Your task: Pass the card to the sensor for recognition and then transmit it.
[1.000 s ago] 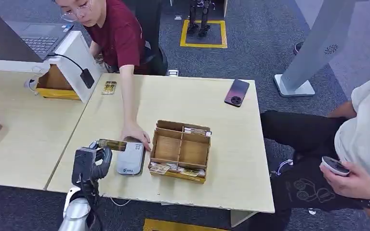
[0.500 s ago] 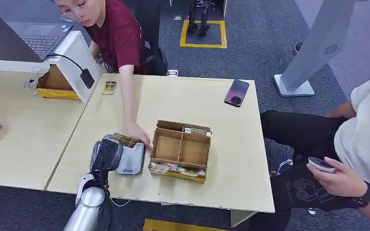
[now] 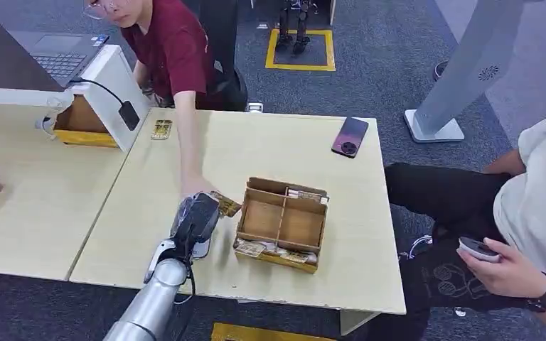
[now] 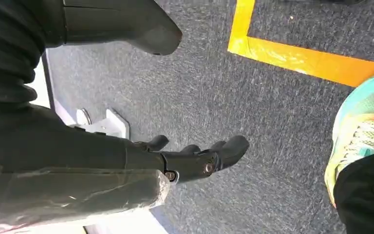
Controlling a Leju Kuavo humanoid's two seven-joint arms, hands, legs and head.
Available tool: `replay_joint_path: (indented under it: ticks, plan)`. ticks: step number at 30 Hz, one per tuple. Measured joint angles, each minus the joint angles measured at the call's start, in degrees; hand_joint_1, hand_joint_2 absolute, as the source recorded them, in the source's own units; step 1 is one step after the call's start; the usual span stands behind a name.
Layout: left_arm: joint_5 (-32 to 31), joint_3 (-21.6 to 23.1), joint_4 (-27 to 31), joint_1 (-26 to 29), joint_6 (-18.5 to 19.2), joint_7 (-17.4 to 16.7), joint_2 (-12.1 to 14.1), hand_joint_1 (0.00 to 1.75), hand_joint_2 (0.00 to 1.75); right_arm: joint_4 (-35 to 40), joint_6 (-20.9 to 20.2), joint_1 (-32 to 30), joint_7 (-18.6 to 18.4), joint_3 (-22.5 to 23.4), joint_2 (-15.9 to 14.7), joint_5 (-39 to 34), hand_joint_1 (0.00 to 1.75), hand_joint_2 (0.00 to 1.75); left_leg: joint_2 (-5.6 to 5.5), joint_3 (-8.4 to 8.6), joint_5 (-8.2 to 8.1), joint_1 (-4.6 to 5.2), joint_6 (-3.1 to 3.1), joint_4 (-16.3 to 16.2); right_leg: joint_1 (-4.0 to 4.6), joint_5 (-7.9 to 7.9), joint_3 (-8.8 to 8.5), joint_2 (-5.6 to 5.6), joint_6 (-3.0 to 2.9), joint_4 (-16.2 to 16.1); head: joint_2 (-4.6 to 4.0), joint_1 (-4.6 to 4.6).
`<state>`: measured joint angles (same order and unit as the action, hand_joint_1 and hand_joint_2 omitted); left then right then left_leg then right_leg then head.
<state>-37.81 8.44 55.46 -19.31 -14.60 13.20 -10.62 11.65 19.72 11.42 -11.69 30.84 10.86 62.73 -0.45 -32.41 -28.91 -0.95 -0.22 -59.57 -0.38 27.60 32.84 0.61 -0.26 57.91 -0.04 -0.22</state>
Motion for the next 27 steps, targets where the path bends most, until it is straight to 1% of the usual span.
replay_joint_path:
  ticks: [3, 6, 8, 11, 17, 21, 24, 27]
  plan:
    - [0.00, 0.42, -2.37, -1.81, 1.01, 0.20, -0.46, 1.75, 1.75, 0.00, -0.31, 0.98, -1.14, 1.07, -0.07, -0.99, 0.00, 1.75, -0.04, -0.01, 0.01, 0.00, 0.01, -0.01, 0.00, 0.00, 0.00, -0.02, 0.00, 0.00, 0.00, 0.00]
    - [1.05, 0.98, -4.49, -4.30, 1.55, 1.20, -1.09, 1.75, 1.75, 0.02, -1.16, 2.31, -2.16, 2.12, -0.54, -1.66, 0.00, 1.75, -0.04, -0.03, 0.03, 0.01, 0.05, -0.04, 0.00, -0.04, 0.00, -0.01, 0.06, 0.00, 0.00, 0.00]
    - [2.03, 1.03, -5.58, -6.07, 2.17, 1.60, -1.38, 1.75, 1.75, 0.02, -1.44, 3.06, -2.76, 3.00, -1.16, -2.17, 0.00, 1.75, -0.04, -0.04, 0.05, 0.02, 0.07, -0.07, 0.00, -0.08, 0.00, -0.01, 0.11, 0.00, 0.00, 0.00]
    - [2.55, 1.14, -7.00, -8.11, 2.15, 1.92, -1.53, 1.75, 1.75, 0.15, -2.08, 3.77, -2.84, 4.11, -2.42, -2.58, 0.00, 1.75, -0.04, -0.04, 0.07, 0.08, 0.11, -0.07, -0.01, -0.09, 0.00, -0.01, 0.12, 0.00, 0.00, 0.00]
    - [3.56, 1.14, -8.77, -9.40, 0.11, 2.97, -1.73, 1.75, 1.75, 0.26, -1.88, 4.05, -2.80, 5.44, -3.24, -2.58, 0.00, 1.75, -0.05, -0.07, 0.07, 0.08, 0.12, -0.07, -0.01, -0.09, 0.01, -0.01, 0.12, 0.00, 0.00, 0.00]
    - [4.24, 1.14, -9.12, -9.70, -2.06, 3.17, -1.66, 1.75, 1.75, 0.26, -1.84, 4.10, -2.69, 5.95, -3.45, -2.47, 0.00, 1.75, -0.05, -0.08, 0.07, 0.08, 0.12, -0.07, -0.01, -0.09, 0.01, -0.01, 0.12, 0.01, 0.00, 0.00]
    - [5.00, 0.81, -9.16, -9.92, -3.84, 3.10, -1.34, 1.75, 1.75, 0.26, -1.84, 4.12, -2.69, 6.32, -3.48, -1.95, 0.00, 1.75, -0.05, -0.08, 0.07, 0.08, 0.12, -0.07, -0.01, -0.09, 0.01, -0.01, 0.12, 0.01, 0.00, 0.00]
    - [5.09, 0.63, -9.36, -10.19, -4.50, 3.04, -0.76, 1.75, 1.75, 0.26, -1.81, 4.16, -2.71, 6.47, -3.48, -1.82, 0.00, 1.75, -0.05, -0.08, 0.08, 0.08, 0.12, -0.07, -0.01, -0.09, 0.01, -0.01, 0.12, 0.02, 0.00, 0.00]
